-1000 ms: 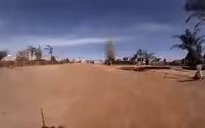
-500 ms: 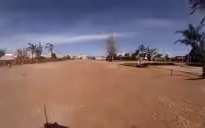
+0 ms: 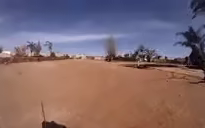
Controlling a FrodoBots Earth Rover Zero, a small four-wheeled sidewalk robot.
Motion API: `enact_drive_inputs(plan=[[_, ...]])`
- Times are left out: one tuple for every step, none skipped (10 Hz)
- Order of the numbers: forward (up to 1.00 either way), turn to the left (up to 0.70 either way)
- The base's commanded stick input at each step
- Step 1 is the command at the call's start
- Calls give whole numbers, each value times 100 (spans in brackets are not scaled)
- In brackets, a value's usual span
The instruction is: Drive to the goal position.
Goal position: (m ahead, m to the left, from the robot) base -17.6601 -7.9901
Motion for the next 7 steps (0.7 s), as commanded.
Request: enact_drive_inputs(plan=[[0, -70], [0, -70], [0, -70], [0, -70], [0, -69], [0, -69], [0, -69]])
